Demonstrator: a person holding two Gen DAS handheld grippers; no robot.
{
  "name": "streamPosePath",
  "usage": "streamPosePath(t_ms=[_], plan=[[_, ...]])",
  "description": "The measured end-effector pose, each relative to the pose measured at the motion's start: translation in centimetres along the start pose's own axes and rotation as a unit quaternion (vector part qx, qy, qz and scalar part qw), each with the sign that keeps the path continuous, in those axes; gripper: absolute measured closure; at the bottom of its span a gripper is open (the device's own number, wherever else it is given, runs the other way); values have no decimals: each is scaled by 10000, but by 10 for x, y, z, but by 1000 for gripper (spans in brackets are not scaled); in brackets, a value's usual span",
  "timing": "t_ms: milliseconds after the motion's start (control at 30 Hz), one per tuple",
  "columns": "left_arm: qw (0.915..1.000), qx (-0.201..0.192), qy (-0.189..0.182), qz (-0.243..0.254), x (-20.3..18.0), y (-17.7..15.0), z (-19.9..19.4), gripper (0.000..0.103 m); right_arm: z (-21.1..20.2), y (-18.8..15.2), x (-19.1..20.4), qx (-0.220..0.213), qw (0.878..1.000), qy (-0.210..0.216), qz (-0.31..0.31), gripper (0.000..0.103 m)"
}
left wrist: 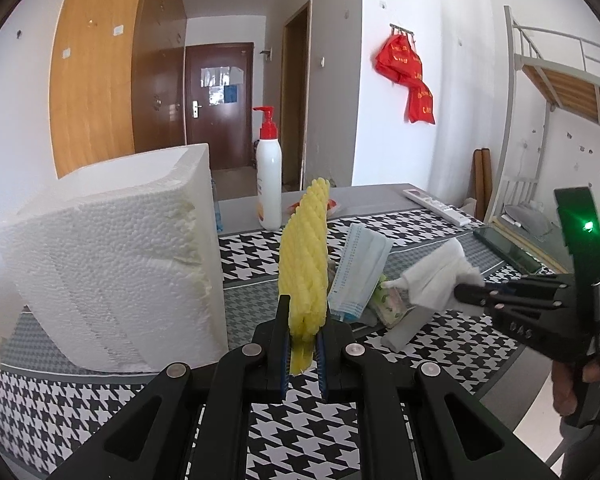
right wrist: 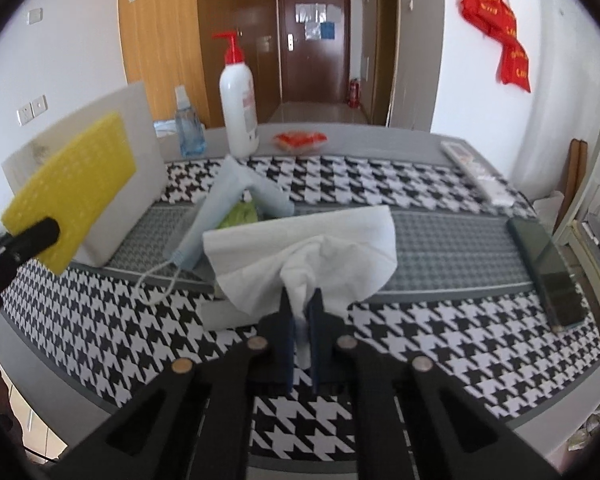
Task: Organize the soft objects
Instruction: 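Lift and carry the sponge and cloth in both grippers over the white foam box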
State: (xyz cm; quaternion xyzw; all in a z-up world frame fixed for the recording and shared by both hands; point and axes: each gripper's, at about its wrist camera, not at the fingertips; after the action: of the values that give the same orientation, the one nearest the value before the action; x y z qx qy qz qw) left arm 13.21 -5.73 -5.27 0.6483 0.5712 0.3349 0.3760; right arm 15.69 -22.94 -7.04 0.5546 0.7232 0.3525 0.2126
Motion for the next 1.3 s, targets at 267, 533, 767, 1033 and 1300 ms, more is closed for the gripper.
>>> streamPosePath(t_ms=[267, 533, 767, 1033, 1300], plan=[[9999, -125, 77, -6, 1, -1, -10, 92, -26, 4, 9, -389, 9992, -37, -124, 95], [9994, -301, 155, -53, 6, 1, -24, 92, -50, 9, 18, -713, 9972, -33, -235, 95], [9988, -453, 201, -49, 9, 5, -36, 92, -72, 13, 28, -948, 9951, 63, -266, 95], [9985, -517, 198, -13, 8, 11, -43, 92, -79, 20, 31, -1146, 9928, 231, -267, 95], [9983, -568, 118, -35, 6, 22, -46, 92, -82, 27, 36, -1302, 9903, 335, -360, 95]])
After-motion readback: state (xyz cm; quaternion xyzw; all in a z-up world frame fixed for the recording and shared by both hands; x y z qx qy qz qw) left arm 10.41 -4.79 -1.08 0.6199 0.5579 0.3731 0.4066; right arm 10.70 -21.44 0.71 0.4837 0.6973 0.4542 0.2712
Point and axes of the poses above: each gripper's, at about its wrist camera, not at the fingertips, and z roughly the way its jaws point, x to its left, y to its top, and after that the axes turned 5 degrees about y, right-handed
